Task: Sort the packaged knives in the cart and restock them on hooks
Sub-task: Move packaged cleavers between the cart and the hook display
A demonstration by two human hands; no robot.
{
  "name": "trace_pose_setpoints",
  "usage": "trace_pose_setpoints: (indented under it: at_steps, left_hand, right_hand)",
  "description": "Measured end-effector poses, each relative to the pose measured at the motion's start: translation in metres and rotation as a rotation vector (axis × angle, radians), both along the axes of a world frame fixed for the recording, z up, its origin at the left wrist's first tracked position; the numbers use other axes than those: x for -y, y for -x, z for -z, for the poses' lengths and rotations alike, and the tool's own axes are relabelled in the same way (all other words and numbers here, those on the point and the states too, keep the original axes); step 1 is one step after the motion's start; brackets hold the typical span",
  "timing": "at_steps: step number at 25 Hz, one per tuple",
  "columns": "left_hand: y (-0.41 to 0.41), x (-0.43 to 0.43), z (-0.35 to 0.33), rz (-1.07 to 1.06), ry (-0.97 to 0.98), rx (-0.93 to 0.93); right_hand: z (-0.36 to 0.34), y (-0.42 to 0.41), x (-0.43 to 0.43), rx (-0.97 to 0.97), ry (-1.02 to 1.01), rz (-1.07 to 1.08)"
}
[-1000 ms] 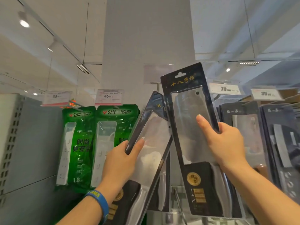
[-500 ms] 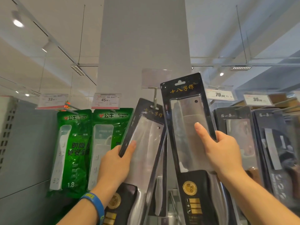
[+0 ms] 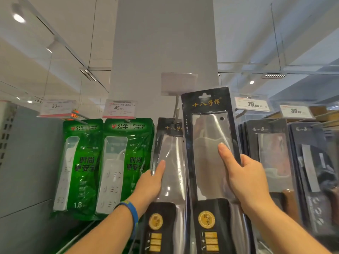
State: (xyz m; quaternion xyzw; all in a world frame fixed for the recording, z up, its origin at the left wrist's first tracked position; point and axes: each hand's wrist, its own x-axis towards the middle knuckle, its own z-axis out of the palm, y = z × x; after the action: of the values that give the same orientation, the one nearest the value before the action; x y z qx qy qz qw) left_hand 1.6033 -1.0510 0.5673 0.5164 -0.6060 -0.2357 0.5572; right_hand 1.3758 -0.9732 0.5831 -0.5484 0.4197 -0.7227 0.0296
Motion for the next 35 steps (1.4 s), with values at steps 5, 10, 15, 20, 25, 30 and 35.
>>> trace_pose_setpoints:
  at_steps: [5, 10, 15, 20, 25, 30, 35]
  left_hand:
    - [-0.002, 0.004, -0.029, -0.172, 0.037, 0.438]
    - [-0.013, -0.058, -0.146, -0.081, 0.596, 0.296]
    - [-0.01, -0.09, -0.216, -0.26, 0.895, 0.886]
    - [-0.009, -0.088, -0.22, -0.219, 0.786, 0.78]
    - [-0.009, -0.085, -0.215, -0.228, 0.806, 0.756]
    - [-0.017, -0.076, -0.213, 0.007, 0.706, 0.467]
    - [-0.017, -0.07, -0.209, 0.068, 0.673, 0.383]
  right_hand:
    - [-0.002, 0.003, -0.007, 0.004, 0.004, 0.015]
    - [0.003, 0.005, -0.007, -0.074, 0.114, 0.022]
    - [0.011, -0.002, -0.006, -0.023, 0.119, -0.05]
    - [0.024, -0.012, 0.0, 0.045, 0.105, 0.048]
    - [0.022, -0.027, 0.002, -0.078, 0.107, 0.104]
    - [0.016, -0.047, 0.013, -0.073, 0.092, 0.05]
    - [0.019, -0.057, 0.026, -0.117, 0.015, 0.085]
